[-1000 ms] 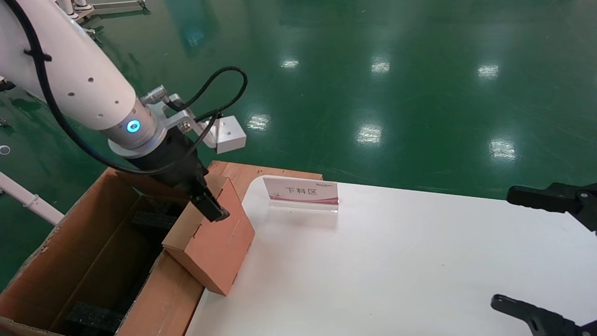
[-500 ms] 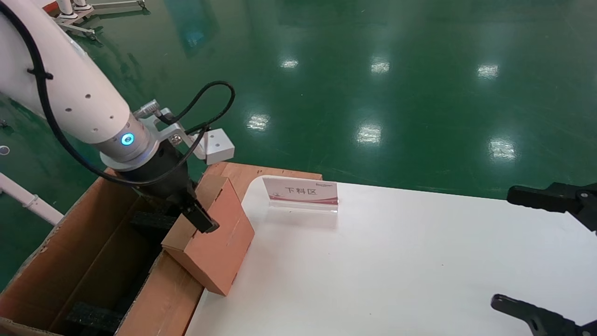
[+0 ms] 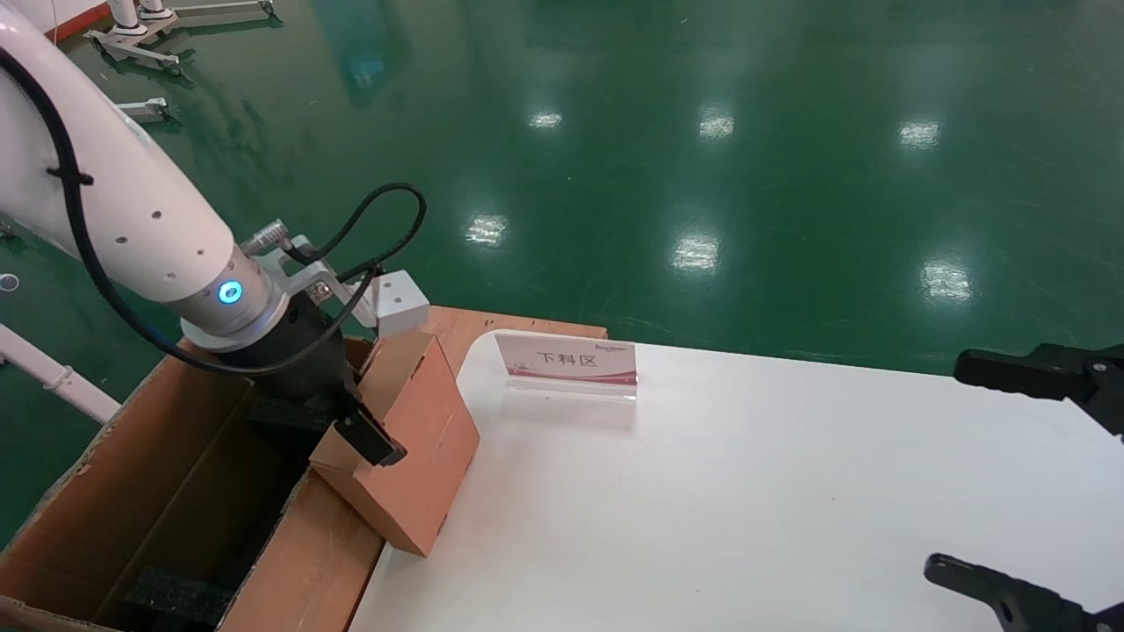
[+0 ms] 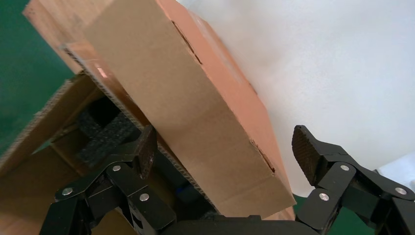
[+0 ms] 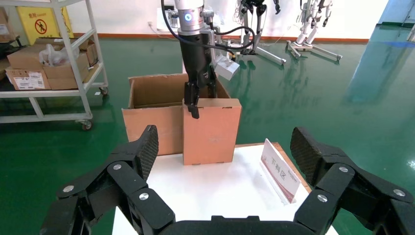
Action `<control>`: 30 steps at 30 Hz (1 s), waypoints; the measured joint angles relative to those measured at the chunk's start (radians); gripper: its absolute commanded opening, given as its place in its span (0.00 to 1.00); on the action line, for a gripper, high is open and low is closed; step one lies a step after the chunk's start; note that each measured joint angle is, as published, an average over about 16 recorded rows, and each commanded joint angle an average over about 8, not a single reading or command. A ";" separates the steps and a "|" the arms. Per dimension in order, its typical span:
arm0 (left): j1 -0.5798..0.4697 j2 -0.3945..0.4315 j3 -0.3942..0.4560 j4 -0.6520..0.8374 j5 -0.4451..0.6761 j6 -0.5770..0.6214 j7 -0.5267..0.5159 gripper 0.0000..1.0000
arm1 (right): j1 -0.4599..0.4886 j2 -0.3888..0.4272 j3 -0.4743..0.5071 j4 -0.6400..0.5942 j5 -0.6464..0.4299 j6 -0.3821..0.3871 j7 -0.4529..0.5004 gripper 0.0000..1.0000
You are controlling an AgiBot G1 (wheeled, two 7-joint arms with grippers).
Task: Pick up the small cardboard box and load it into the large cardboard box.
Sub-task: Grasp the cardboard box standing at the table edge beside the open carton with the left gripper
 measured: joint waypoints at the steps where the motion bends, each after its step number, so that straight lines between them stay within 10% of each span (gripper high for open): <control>1: 0.003 -0.002 0.002 0.000 -0.001 -0.003 0.001 1.00 | 0.000 0.000 0.000 0.000 0.000 0.000 0.000 1.00; 15: 0.028 -0.011 0.022 0.002 0.004 -0.015 0.004 1.00 | 0.000 0.000 0.000 0.000 0.000 0.001 0.000 0.99; 16: 0.028 -0.011 0.023 0.002 0.004 -0.014 0.004 1.00 | 0.000 0.000 0.000 0.000 0.000 0.001 0.000 0.87; 23: 0.028 -0.010 0.021 0.003 0.004 -0.014 0.004 0.16 | 0.000 0.000 0.000 0.000 0.001 0.001 0.000 0.00; 25: 0.028 -0.010 0.020 0.003 0.004 -0.014 0.004 0.00 | 0.000 0.000 0.000 0.000 0.001 0.001 0.000 0.00; 30: 0.026 -0.010 0.018 0.003 0.003 -0.015 0.003 0.00 | 0.000 0.000 0.000 0.000 0.001 0.001 0.000 0.00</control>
